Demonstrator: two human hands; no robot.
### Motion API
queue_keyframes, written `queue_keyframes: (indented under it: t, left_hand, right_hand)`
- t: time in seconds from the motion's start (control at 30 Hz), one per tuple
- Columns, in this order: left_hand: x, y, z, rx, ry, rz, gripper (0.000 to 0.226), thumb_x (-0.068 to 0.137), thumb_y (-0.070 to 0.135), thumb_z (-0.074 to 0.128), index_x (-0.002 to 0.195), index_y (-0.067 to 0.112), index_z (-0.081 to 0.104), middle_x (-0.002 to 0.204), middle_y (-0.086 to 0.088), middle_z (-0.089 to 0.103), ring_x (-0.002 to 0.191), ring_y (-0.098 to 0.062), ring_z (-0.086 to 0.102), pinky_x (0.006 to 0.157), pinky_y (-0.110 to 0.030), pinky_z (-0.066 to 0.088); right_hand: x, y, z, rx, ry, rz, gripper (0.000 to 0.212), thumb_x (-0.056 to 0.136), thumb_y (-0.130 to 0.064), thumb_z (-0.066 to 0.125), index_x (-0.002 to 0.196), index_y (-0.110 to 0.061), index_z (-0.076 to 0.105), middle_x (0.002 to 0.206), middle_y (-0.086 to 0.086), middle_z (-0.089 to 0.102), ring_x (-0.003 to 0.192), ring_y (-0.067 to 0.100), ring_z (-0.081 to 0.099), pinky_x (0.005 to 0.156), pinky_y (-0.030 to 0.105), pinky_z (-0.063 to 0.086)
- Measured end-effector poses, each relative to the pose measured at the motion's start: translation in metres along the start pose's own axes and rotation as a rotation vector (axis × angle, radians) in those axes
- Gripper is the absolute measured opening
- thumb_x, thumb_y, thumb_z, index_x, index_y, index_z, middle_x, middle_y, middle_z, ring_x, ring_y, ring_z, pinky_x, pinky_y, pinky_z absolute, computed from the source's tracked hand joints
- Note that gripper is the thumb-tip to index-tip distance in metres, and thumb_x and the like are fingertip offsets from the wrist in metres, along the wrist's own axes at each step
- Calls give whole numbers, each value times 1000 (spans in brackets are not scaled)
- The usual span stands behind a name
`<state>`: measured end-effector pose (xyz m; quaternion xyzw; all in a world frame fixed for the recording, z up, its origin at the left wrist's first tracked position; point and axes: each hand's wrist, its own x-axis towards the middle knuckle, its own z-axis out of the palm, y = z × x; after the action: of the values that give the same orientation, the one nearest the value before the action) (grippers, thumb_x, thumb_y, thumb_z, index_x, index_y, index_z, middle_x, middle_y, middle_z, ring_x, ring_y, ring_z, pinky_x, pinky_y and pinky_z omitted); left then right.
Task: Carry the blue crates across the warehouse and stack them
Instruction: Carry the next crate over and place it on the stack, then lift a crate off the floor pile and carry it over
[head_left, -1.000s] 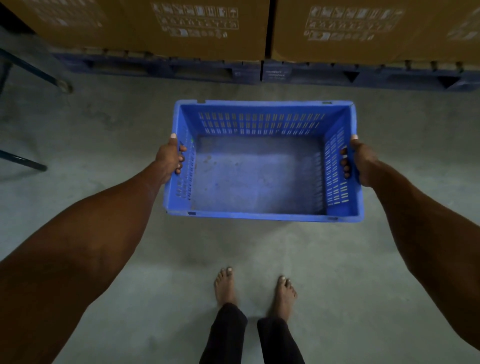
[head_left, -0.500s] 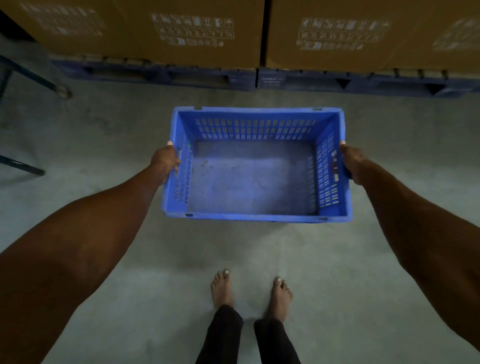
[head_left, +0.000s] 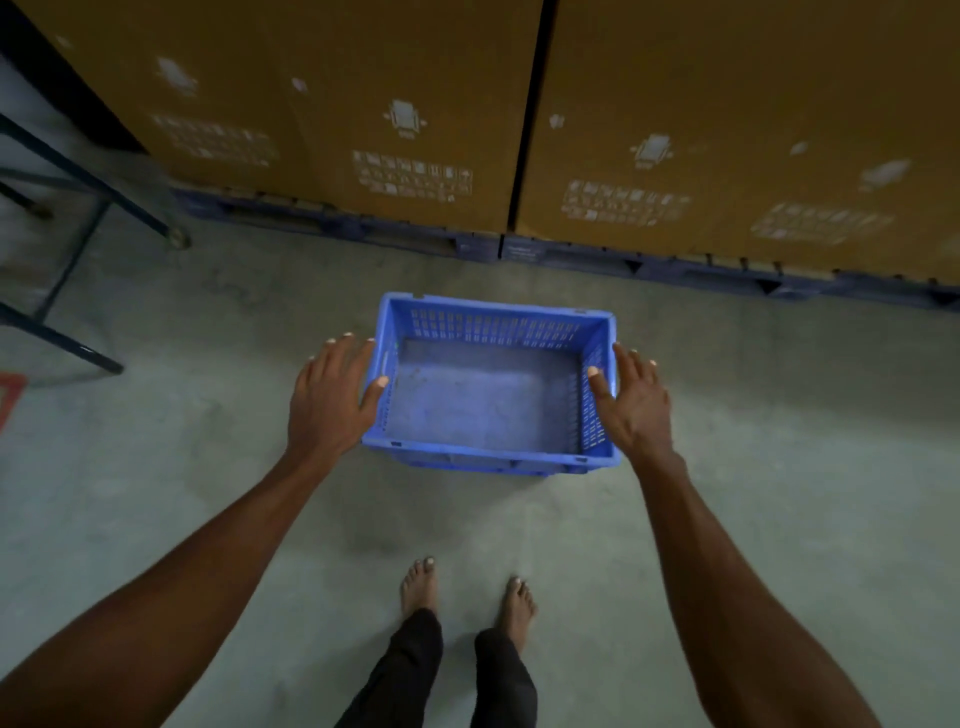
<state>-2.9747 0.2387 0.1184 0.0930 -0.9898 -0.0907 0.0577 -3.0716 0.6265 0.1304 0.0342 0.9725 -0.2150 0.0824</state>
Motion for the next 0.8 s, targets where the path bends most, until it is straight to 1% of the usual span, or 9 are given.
queue_keyframes:
  t: [0.07, 0.17, 0.2, 0.27, 0.33, 0.4, 0.5, 0.63, 0.8]
  left_hand:
    - [-14, 11, -39, 0, 25, 10, 58, 99, 48, 44, 148, 18, 48, 152, -15, 47, 136, -37, 47, 106, -49, 39]
    - [-34, 26, -88, -67, 26, -17, 60, 97, 49, 44, 147, 18, 49, 151, -15, 48, 134, -36, 48, 105, -47, 41]
    - [-42, 30, -101, -86, 38, -40, 60, 96, 51, 43, 147, 19, 49, 150, -14, 48, 134, -36, 48, 106, -47, 41]
    - [-59, 35, -124, -99, 66, -85, 60, 97, 51, 41, 148, 19, 49, 151, -14, 47, 135, -35, 48, 107, -46, 40]
    - [-78, 40, -142, -104, 100, -125, 60, 98, 51, 39, 148, 20, 48, 152, -13, 46, 137, -34, 46, 108, -46, 39]
    - [-97, 46, -158, -117, 137, -166, 60, 99, 52, 39, 149, 21, 47, 154, -13, 44, 138, -34, 44, 109, -46, 38]
    - [-130, 55, -177, -102, 199, -228, 59, 99, 52, 41, 150, 22, 47, 155, -11, 42, 139, -33, 42, 111, -46, 37]
    - [-188, 58, -197, -111, 306, -410, 58, 99, 48, 47, 150, 20, 47, 154, -12, 43, 138, -33, 43, 110, -45, 36]
    - [-298, 50, -203, -113, 301, -662, 61, 101, 55, 38, 153, 23, 41, 158, -9, 39, 142, -31, 39, 113, -45, 34]
  right_hand:
    - [-29, -21, -24, 40, 4, -13, 69, 96, -64, 37, 153, -25, 33, 160, 7, 31, 149, 31, 22, 117, 50, 20]
    - [-73, -43, -53, 163, 30, -32, 81, 90, -71, 27, 152, -21, 37, 158, 10, 35, 148, 30, 25, 120, 46, 20]
    - [-87, -49, -62, 192, 32, -34, 82, 89, -72, 27, 152, -20, 38, 158, 10, 35, 148, 30, 25, 121, 45, 20]
    - [-108, -61, -77, 214, 28, -48, 74, 93, -65, 36, 153, -21, 36, 160, 8, 33, 149, 29, 21, 121, 44, 19]
    - [-127, -74, -91, 211, 43, -101, 66, 98, -57, 43, 154, -23, 34, 161, 6, 30, 151, 27, 18, 120, 44, 19]
    - [-142, -87, -103, 226, 58, -170, 64, 98, -55, 44, 154, -25, 33, 162, 4, 29, 151, 25, 16, 120, 45, 19]
    - [-164, -109, -113, 256, 44, -265, 69, 95, -61, 39, 154, -28, 32, 162, 0, 26, 152, 22, 13, 121, 45, 17]
    - [-201, -138, -106, 289, -97, -405, 63, 99, -61, 36, 155, -35, 26, 164, -8, 18, 152, 13, 4, 122, 46, 12]
    - [-258, -168, -74, 254, -299, -623, 63, 98, -65, 29, 154, -35, 27, 164, -5, 20, 152, 13, 3, 122, 44, 12]
